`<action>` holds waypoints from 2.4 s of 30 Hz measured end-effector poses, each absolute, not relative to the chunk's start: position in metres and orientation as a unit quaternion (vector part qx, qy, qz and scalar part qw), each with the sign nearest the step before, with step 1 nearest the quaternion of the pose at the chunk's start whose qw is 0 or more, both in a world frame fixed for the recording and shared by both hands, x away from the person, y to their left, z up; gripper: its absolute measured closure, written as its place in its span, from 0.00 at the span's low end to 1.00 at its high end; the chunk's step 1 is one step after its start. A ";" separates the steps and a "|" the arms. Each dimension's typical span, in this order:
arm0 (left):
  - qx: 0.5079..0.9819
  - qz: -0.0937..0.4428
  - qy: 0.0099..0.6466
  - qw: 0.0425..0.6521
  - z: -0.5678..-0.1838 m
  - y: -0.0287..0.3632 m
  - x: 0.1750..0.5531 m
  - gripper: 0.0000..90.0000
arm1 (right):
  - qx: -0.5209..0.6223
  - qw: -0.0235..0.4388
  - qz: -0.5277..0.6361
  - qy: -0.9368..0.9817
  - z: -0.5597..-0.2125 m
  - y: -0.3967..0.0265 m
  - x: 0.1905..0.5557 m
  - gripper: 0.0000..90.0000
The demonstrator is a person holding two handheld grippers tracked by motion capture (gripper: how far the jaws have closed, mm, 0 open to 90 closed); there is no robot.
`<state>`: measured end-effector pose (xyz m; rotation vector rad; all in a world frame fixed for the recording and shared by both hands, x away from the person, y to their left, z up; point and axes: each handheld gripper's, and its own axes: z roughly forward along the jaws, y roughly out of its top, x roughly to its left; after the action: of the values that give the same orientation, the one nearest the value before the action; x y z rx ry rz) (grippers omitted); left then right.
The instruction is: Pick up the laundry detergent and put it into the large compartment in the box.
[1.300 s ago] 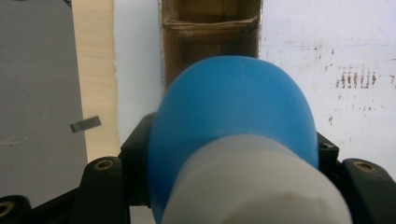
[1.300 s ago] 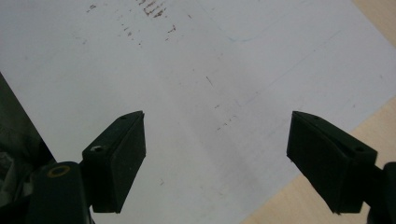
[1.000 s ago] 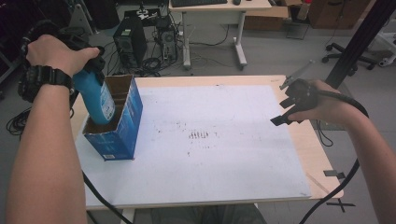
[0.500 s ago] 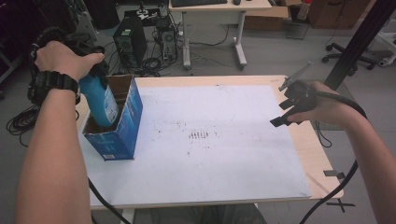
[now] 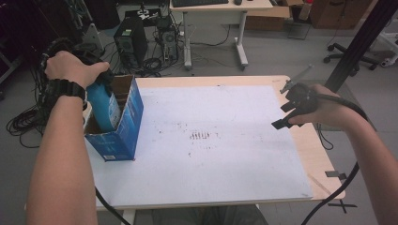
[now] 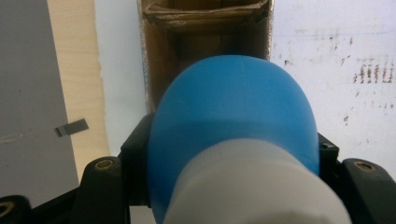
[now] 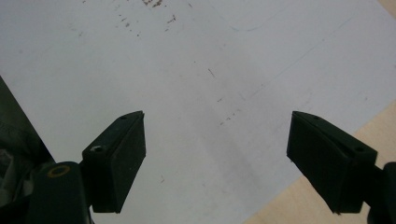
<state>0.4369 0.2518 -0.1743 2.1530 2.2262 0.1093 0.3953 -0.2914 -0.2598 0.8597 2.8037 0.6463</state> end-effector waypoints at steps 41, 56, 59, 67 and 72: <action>0.698 0.006 0.716 0.001 -0.250 0.253 0.446 0.42 | 0.287 0.059 0.207 0.933 -0.271 -0.288 0.399 0.22; 0.706 0.009 0.709 -0.001 -0.264 0.254 0.446 0.42 | 0.288 0.056 0.204 0.934 -0.275 -0.286 0.400 0.22; 0.707 0.010 0.708 0.000 -0.267 0.255 0.445 0.42 | 0.289 0.055 0.205 0.934 -0.276 -0.286 0.400 0.22; 0.707 0.005 0.707 -0.004 -0.277 0.258 0.444 0.42 | 0.288 0.054 0.204 0.934 -0.277 -0.285 0.401 0.22; 0.708 0.008 0.706 -0.008 -0.281 0.260 0.444 0.42 | 0.290 0.054 0.202 0.934 -0.277 -0.285 0.401 0.22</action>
<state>0.4441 0.2598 -0.2807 2.2365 2.2277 0.0241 0.4007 -0.2847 -0.2772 0.8806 2.8369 0.6150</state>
